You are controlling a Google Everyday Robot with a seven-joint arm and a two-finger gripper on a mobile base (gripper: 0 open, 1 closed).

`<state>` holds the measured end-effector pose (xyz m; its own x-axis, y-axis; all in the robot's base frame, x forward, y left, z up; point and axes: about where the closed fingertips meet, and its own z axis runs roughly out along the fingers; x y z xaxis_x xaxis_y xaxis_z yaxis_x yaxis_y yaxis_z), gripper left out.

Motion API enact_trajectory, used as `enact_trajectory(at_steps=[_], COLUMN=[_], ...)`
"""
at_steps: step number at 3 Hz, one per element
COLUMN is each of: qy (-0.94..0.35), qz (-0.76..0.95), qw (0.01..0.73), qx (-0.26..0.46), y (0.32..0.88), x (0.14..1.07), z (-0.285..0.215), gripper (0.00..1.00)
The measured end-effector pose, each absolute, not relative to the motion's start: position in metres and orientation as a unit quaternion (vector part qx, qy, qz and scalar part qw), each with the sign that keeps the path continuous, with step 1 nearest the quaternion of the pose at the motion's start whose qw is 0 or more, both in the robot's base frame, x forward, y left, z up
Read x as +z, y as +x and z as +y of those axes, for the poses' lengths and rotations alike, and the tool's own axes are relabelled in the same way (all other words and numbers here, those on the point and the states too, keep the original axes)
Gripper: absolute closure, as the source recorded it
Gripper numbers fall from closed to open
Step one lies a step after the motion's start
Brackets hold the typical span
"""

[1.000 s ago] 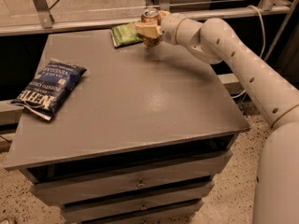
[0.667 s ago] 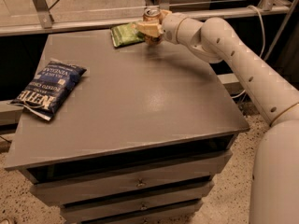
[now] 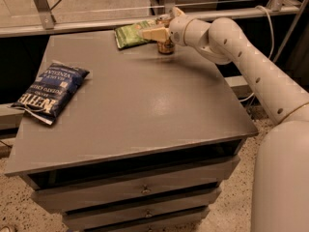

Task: Move orange can near green jalapeno chip bag

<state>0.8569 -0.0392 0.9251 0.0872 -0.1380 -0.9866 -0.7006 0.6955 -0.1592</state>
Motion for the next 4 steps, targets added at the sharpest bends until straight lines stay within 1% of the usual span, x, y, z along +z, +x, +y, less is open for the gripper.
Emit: enact_trajectory(at_steps=[1,2,3,4], qy=[-0.325,-0.327,-0.359,-0.403], qz=[0.648,0.648,0.639,0.624], qw=[0.653,0.65,0.641,0.626], qx=[0.22,0.227,0.228,0.235], y=[0.857,0.848,0.817,0.784], x=[0.918,0.922,0.951,0.971], z=[-0.039,-0.053,-0.098,-0.129], gripper=[0.0,0.0,0.0,0.0])
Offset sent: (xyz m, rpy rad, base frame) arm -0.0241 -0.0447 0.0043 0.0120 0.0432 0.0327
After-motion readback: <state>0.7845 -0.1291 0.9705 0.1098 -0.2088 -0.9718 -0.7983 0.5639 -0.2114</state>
